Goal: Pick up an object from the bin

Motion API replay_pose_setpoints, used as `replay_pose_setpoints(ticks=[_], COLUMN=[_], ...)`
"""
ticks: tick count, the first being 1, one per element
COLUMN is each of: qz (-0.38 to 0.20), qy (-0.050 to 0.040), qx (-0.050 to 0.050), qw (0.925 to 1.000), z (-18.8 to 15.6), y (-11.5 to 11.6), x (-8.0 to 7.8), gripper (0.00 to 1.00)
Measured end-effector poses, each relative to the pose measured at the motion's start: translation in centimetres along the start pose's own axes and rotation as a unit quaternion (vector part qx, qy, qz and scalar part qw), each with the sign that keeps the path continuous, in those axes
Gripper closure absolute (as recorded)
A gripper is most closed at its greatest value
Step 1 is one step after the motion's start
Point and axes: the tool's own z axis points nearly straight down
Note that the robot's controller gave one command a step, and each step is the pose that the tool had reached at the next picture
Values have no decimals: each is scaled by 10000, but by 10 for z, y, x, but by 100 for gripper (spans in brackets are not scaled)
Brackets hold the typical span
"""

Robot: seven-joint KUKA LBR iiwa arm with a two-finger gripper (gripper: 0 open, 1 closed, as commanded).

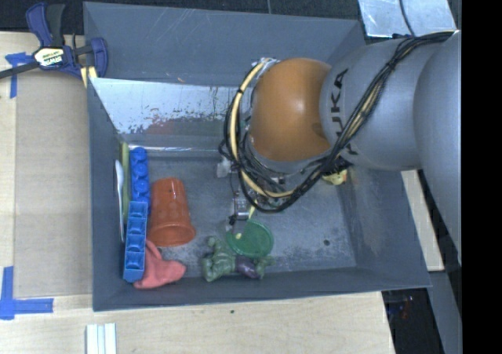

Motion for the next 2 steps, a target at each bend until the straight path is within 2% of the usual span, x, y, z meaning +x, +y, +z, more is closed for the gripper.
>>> replay_pose_setpoints(ticks=[1, 2], qz=[14, 110], qy=[-41, -63], qx=[-4, -11], qw=[10000, 9999], z=[-5, 36], y=[0, -2], x=[-2, 39], gripper=[0, 0])
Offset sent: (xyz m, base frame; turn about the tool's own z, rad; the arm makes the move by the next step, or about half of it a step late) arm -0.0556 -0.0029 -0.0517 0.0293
